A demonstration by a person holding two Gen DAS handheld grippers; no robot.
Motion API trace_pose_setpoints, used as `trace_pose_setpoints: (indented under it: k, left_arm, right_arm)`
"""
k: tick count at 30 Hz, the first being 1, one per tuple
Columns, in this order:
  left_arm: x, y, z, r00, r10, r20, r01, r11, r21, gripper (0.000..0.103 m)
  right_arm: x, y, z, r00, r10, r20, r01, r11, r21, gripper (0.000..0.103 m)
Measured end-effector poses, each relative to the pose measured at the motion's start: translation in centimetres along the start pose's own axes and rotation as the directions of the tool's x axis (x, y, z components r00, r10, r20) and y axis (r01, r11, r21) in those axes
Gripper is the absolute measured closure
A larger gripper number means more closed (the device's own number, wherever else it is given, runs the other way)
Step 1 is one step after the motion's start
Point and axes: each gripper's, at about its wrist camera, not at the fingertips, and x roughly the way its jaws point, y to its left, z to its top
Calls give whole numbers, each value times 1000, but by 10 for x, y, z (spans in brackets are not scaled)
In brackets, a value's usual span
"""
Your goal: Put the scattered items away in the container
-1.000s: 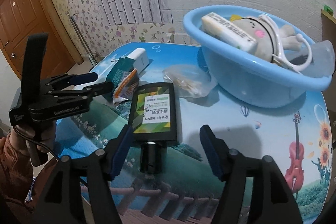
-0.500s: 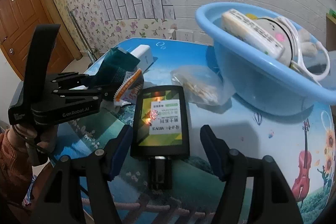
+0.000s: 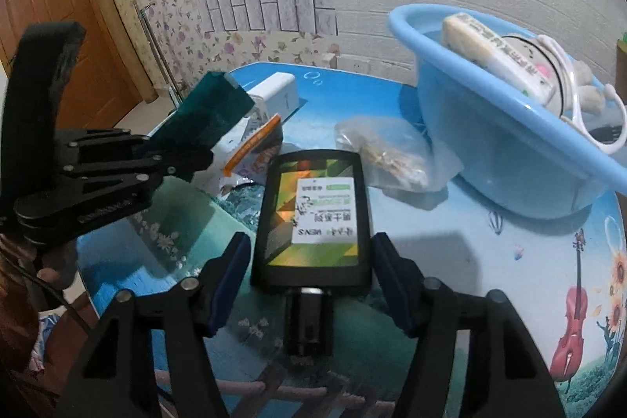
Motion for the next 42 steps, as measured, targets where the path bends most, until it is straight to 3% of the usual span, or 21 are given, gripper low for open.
trace_pose_setpoints:
  k: [14,27,31,34,39,42]
  left_arm:
    - [-28,-47,-23,1000,13,-3,-12,998,70,94]
    - [-37,-72,-35,999,-40,-17,41,996,79,94]
    - [-34,-74,-35,998,-52,-32,54,996,74,89]
    - [-32,-75,-36,996,-71,-45,74,995,68,72]
    - [-35,-83,-37,997,-72,-22,74,993,94,33]
    - [-34,-82,-36,998,-68,-18,69,993,91,29]
  right_arm:
    - [-23,-20,-23,1000,4,13,-4,1000,30,42]
    - [-58,-69,-51,995,-93,31,88,987,136,42]
    - [-65,-86,-56,992,-123,34,116,978,172,42]
    - [-66,-91,-59,991,-128,32,120,975,185,42]
    - [-66,-91,-59,991,-126,35,118,977,178,42]
    - [-66,-90,-59,992,-124,37,115,977,179,42]
